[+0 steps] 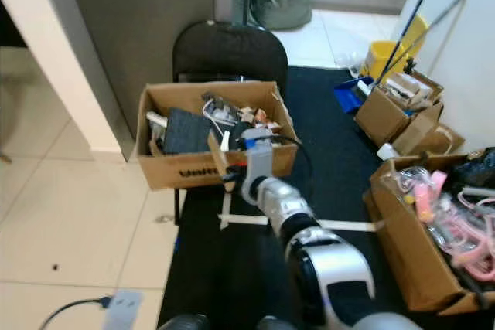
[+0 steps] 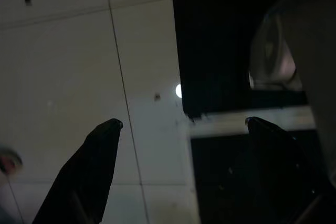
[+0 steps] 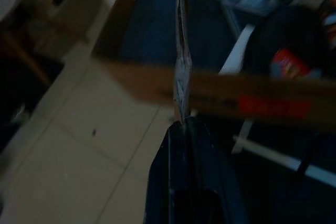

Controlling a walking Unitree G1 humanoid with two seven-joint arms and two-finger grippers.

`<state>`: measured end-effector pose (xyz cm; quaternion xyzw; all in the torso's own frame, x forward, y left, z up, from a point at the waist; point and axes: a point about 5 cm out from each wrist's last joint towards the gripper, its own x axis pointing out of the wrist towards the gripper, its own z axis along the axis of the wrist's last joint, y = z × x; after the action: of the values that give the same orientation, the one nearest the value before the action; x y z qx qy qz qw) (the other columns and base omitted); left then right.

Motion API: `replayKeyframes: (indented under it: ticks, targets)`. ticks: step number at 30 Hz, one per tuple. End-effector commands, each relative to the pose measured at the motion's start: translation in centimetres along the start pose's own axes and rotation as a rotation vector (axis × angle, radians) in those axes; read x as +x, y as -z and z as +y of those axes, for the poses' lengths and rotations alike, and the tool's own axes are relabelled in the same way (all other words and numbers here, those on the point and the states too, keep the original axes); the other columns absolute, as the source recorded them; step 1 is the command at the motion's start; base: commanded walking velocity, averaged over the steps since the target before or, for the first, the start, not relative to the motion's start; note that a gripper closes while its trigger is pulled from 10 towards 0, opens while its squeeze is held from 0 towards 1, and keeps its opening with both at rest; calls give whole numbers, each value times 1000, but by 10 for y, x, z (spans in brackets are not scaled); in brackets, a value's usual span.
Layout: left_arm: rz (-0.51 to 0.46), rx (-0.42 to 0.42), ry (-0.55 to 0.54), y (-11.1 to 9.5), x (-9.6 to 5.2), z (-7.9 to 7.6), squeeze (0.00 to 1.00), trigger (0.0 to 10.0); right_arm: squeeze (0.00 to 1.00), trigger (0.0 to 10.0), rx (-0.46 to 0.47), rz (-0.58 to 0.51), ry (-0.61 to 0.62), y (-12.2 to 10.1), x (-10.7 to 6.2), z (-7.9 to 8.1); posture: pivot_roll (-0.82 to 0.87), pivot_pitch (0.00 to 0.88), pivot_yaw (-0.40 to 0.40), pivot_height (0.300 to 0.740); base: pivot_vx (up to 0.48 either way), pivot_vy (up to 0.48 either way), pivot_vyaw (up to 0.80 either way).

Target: Picking trash to rubbish bin

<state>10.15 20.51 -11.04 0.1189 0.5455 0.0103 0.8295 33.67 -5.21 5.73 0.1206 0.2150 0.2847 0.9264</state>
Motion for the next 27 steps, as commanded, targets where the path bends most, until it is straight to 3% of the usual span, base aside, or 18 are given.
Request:
replayKeyframes:
  ticks: [1,11,12,13,20,27]
  targets:
    - [38,5,58,10,-2,-16,0,10000,0,10000,14,-17,-50,-2,6,15,134,16,-63,740,472,0,0]
    - [36,-41,51,11,-3,-17,0,10000,0,10000,3,-50,-103,-8,10,25,132,24,-59,740,439,0,0]
    - [43,-36,53,12,-3,-17,0,10000,263,10000,-2,-63,-100,-9,9,24,132,24,-59,740,0,0,0]
    - [47,-32,55,12,-3,-18,0,10000,1000,10000,-1,-68,-109,-10,9,24,132,24,-59,740,0,0,0]
    - [49,-25,63,12,-3,-19,0,10000,1000,10000,52,-91,-86,-10,7,18,132,24,-59,740,0,0,0]
    - [54,-14,68,14,-3,-19,0,10000,1000,10000,182,-89,-279,-4,3,23,118,35,-42,740,0,0,0]
